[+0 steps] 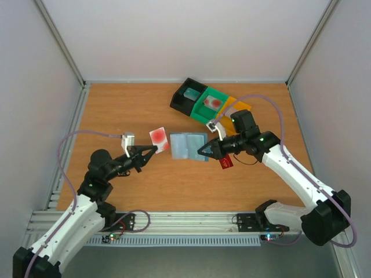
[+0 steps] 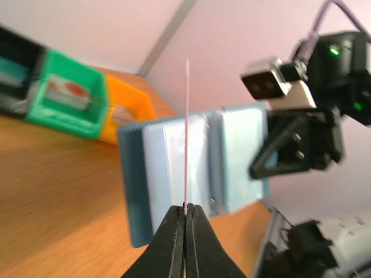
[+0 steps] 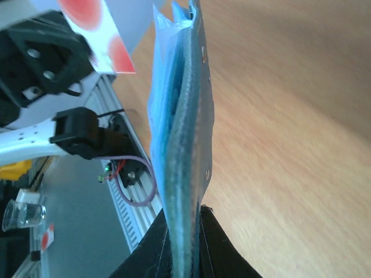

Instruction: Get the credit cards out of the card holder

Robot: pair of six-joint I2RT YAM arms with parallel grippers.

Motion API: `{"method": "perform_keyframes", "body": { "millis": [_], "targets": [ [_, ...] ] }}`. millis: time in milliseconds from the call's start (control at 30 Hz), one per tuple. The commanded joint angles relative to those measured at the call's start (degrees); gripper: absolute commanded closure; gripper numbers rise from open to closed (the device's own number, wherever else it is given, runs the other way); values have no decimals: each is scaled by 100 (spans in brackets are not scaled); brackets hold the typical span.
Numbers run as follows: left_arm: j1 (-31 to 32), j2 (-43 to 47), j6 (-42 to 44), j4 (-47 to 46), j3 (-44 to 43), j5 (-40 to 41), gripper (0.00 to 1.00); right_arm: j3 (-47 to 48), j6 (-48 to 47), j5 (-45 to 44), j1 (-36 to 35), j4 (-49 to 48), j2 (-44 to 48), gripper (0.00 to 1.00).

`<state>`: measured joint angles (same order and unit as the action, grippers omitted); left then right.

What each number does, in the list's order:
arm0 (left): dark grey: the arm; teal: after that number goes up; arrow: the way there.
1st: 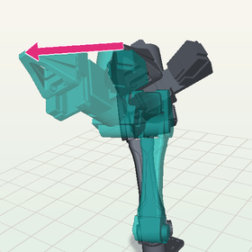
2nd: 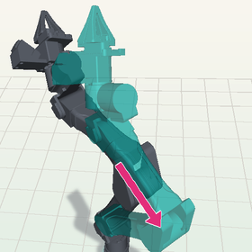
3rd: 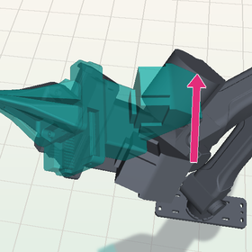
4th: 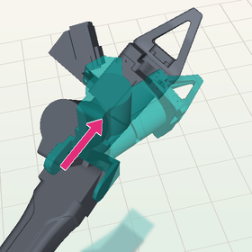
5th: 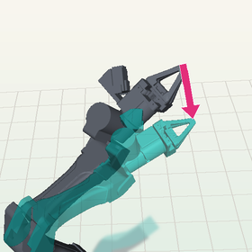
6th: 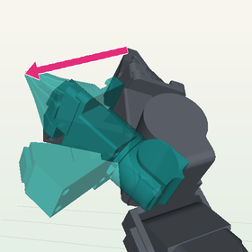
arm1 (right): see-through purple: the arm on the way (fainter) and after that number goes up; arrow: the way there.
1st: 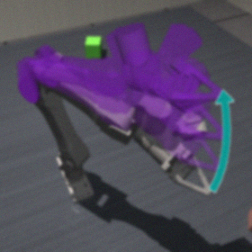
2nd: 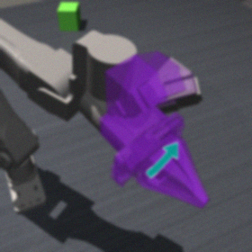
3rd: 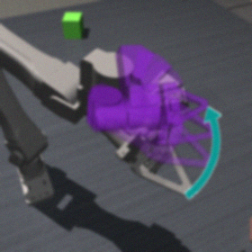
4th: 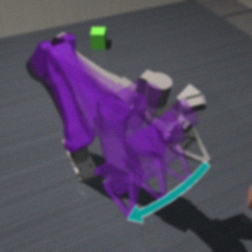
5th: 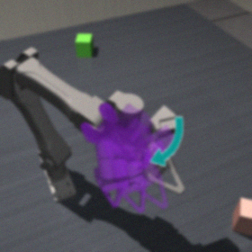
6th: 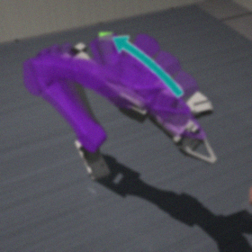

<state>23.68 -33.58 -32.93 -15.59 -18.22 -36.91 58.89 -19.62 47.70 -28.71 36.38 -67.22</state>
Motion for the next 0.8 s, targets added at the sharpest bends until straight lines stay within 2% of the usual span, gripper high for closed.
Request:
{"method": "perform_keyframes", "body": {
  "millis": [0, 267, 400, 467, 500, 533, 600, 667, 767],
  "targets": [
    [-266, 133, -9, 824, -219, 869, 100, -420, 798, -241, 76, -62, -296, 99],
    [-285, 19, -448, -151, 80, 150, 100, -1415, 2495, 467, -221, -1923, -1670, 99],
    [-284, -41, -753, -456, 143, -154, 100, -1480, 2762, 766, -377, -2358, -2400, 99],
    [-284, -32, -796, -525, 128, -273, 100, -1440, 2751, 699, -377, -2208, -2512, 96],
    [-285, -25, -801, -585, 126, -350, 100, -1378, 2673, 575, -364, -1987, -2541, 90],
    [-285, -14, -791, -653, 119, -414, 100, -1298, 2501, 395, -345, -1678, -2538, 76],
    [-285, -13, -799, -799, 87, -551, 100, -1107, 2145, -152, -320, -967, -2420, 61],
    [-285, -41, -917, -936, 33, -651, 100, -838, 1622, -937, -328, -223, -2025, 54],
    [-287, -106, -1339, -1231, -66, -813, 100, -309, 848, -2382, -448, 609, -927, 49]
  ]
}}
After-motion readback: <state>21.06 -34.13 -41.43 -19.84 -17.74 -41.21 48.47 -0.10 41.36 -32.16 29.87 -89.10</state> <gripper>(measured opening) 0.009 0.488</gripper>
